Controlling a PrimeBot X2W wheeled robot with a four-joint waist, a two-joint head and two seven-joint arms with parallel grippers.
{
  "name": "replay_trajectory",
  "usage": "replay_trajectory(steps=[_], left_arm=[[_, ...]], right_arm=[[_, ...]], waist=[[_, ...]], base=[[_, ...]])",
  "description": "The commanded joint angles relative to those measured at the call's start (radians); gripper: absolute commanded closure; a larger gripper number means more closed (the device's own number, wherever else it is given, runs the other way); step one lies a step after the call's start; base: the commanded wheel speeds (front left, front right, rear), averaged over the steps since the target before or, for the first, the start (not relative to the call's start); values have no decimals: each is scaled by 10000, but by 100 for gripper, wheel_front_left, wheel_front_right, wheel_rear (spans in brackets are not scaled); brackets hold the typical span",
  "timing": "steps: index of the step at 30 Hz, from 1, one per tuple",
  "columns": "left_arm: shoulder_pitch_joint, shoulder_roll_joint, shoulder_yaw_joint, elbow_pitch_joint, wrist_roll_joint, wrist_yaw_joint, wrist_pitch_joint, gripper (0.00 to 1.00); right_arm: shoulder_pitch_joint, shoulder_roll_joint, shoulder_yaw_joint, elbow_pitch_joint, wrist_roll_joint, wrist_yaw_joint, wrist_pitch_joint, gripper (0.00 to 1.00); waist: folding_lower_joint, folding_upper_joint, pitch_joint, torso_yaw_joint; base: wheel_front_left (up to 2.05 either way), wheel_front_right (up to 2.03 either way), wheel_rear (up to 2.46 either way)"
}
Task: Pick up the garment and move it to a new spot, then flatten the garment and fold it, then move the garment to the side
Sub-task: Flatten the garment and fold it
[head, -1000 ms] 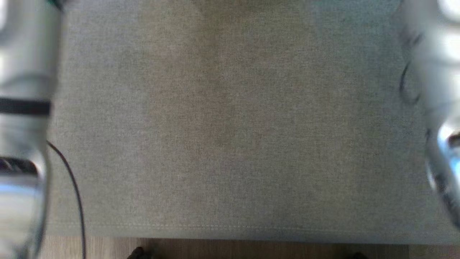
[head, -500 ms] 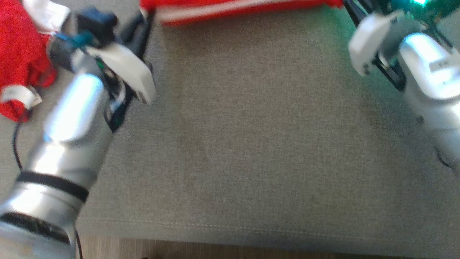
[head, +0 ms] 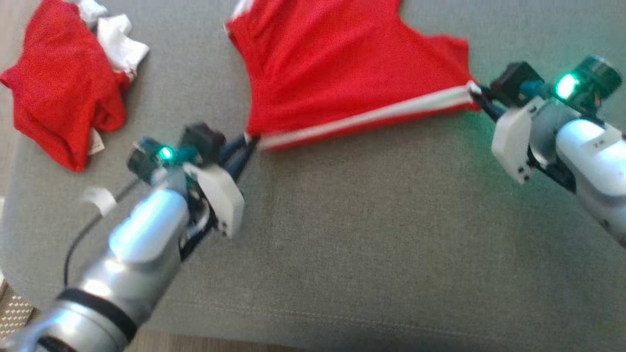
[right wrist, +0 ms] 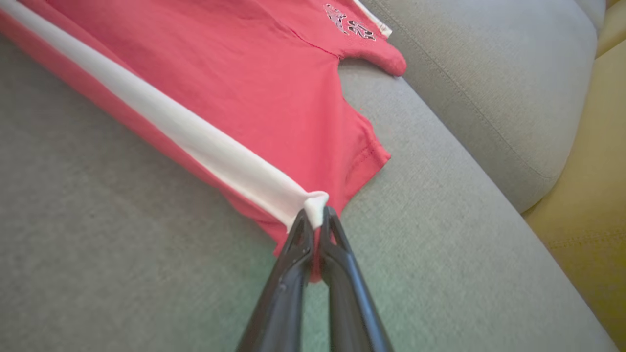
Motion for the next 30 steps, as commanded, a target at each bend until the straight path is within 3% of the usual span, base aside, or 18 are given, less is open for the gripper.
replay_trajectory(steps=[1,15,30], left_arm=[[-93,485,201,-145,-83,18,-121,100],[1388,1253,-1606,-1837,-1328,18,120,100],[3232,2801,-2419,-4949,-2447,34,1629,100]], right_arm=[[310,-428,-21,-144,176,-7,118,100],[2563,-3779,109,-4319,2475,-7,2455,100],[4508,-5887,111,-7636,3147,-7,4401,100]], waist=[[0,0,-272,74],[0,0,-1696,392],[0,0,-2601,158]], base=[[0,0,0],[0,0,0],[0,0,0]])
